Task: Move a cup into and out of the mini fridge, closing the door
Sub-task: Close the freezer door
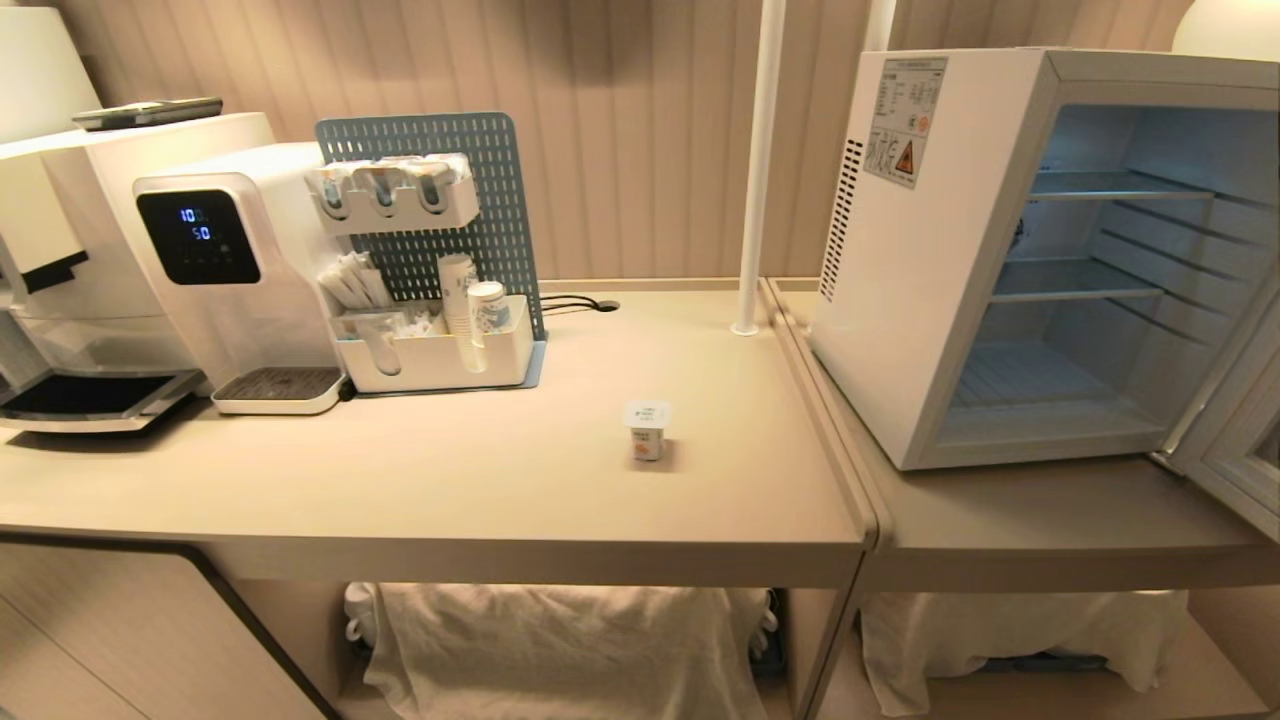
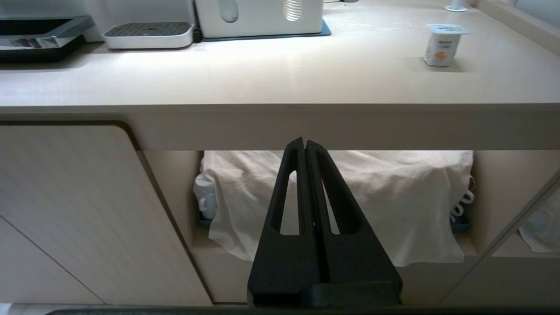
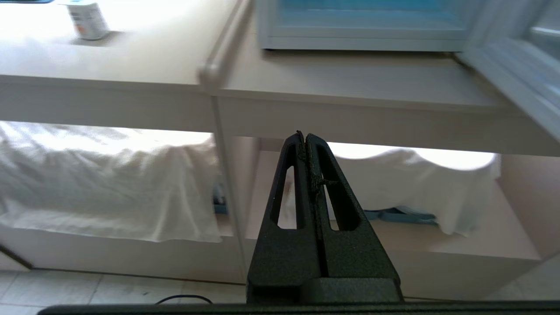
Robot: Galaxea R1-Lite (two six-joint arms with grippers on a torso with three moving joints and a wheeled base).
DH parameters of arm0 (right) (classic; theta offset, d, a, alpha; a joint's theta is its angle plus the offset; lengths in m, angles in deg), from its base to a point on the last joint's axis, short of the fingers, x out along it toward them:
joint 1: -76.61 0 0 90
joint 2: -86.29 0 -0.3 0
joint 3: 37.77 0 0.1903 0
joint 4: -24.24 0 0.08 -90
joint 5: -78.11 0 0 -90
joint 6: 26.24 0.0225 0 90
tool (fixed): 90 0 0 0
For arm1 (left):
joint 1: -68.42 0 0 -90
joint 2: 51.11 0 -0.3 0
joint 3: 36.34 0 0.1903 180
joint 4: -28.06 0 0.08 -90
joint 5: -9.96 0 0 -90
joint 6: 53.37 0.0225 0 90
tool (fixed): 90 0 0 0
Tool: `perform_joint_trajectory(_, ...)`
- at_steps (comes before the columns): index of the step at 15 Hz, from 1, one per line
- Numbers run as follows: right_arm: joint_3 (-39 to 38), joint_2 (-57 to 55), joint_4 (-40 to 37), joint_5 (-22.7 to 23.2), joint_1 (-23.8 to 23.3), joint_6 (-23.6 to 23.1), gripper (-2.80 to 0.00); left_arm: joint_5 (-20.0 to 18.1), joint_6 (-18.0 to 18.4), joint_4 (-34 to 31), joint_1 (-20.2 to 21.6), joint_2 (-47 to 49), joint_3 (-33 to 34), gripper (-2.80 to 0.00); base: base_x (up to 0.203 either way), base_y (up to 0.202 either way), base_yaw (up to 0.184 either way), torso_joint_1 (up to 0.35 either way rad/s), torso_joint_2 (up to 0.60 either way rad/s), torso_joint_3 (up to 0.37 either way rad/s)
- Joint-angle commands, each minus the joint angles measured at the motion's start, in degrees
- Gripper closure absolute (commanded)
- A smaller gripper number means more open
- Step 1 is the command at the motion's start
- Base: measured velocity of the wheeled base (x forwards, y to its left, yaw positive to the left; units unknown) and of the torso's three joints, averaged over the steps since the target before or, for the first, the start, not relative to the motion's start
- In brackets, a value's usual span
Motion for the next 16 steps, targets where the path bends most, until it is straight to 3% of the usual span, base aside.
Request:
perform_joint_trajectory(1, 0.0, 0.0, -0.1, 0.0, 0.0, 0.0, 0.00, 0.0, 0.1, 0.0, 0.0, -0.1, 0.0, 0.00, 0.000, -0.196, -0.001, -0.002, 0.00, 0.005)
perform_joint_trajectory(16, 0.0, 0.0, -0.1, 0.0, 0.0, 0.0, 0.00, 0.0, 0.1, 0.0, 0.0, -0.1, 0.0, 0.00, 0.000, -0.196, 0.000, 0.002, 0.00, 0.002)
